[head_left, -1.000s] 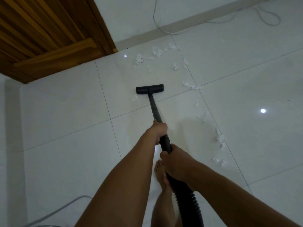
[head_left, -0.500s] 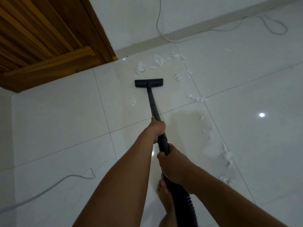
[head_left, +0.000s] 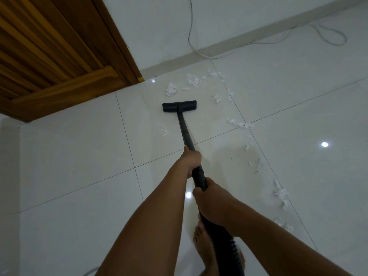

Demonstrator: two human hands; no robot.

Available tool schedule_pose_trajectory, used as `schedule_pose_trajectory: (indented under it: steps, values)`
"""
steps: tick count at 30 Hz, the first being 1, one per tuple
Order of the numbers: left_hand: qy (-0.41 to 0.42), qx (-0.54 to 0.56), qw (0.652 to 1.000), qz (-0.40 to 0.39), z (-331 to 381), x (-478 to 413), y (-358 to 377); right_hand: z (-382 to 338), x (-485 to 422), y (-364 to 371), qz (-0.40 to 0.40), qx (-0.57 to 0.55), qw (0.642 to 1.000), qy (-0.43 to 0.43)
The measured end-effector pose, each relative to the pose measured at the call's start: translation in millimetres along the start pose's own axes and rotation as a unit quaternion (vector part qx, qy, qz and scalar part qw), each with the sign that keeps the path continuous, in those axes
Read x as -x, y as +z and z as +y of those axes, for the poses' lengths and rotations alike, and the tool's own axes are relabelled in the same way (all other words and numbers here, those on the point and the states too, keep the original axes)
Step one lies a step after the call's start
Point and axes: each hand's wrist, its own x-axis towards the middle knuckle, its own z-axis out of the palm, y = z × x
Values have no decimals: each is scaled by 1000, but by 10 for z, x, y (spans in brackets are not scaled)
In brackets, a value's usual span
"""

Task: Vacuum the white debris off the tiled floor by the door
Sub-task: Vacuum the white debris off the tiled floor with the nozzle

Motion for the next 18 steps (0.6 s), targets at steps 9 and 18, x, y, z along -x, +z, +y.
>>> schedule_pose_trajectory:
  steps: [9,18]
  values:
    - [-17,13,1000,0,-301,480,319,421,385,-177,-8,71,997,-19]
    - [-12,6,1000,16,-258,331,338,447,196,-180,-44,6,998,48]
